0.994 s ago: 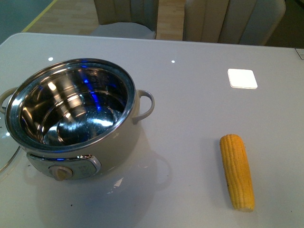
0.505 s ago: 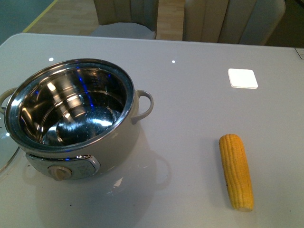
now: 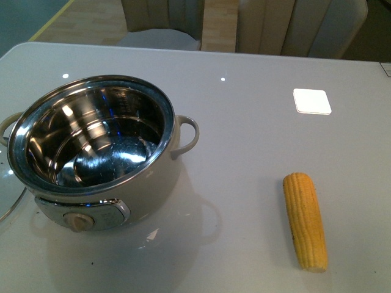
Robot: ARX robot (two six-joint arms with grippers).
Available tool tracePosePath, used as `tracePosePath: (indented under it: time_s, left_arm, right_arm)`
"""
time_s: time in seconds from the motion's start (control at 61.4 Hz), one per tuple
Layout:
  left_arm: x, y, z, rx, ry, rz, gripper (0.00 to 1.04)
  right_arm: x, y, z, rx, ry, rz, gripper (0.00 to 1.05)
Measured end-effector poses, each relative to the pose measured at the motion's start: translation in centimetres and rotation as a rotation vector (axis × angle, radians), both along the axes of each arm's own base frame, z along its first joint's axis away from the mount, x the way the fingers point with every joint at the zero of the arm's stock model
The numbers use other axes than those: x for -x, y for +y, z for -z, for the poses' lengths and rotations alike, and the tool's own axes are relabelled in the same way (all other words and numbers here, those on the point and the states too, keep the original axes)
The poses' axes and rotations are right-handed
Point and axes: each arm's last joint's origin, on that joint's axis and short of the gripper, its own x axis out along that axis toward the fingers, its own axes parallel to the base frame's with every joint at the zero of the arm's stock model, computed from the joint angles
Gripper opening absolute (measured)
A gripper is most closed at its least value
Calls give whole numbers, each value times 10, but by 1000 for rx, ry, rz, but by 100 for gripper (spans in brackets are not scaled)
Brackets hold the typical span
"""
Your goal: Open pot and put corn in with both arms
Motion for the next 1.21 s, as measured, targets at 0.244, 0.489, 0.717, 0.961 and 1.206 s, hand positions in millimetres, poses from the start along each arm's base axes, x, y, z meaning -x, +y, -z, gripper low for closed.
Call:
tracePosePath:
  time_s: [0.244,0.489,0.717,0.961,1.206]
  left_arm:
    - [9,-4,7,0,-14,24,3]
    - [19,-4,5,0,-21,23,3]
    - [24,-4,6,0,-21,23,3]
    - [36,-4,10,0,5,23,3]
    - [38,-4,9,0,-16,23,13]
  right_arm:
    - [0,0,0,0,0,0,96]
    - [0,0,0,0,0,0,96]
    - [0,0,0,0,0,0,96]
    - [0,0,0,0,0,0,96]
    - [0,0,0,0,0,0,96]
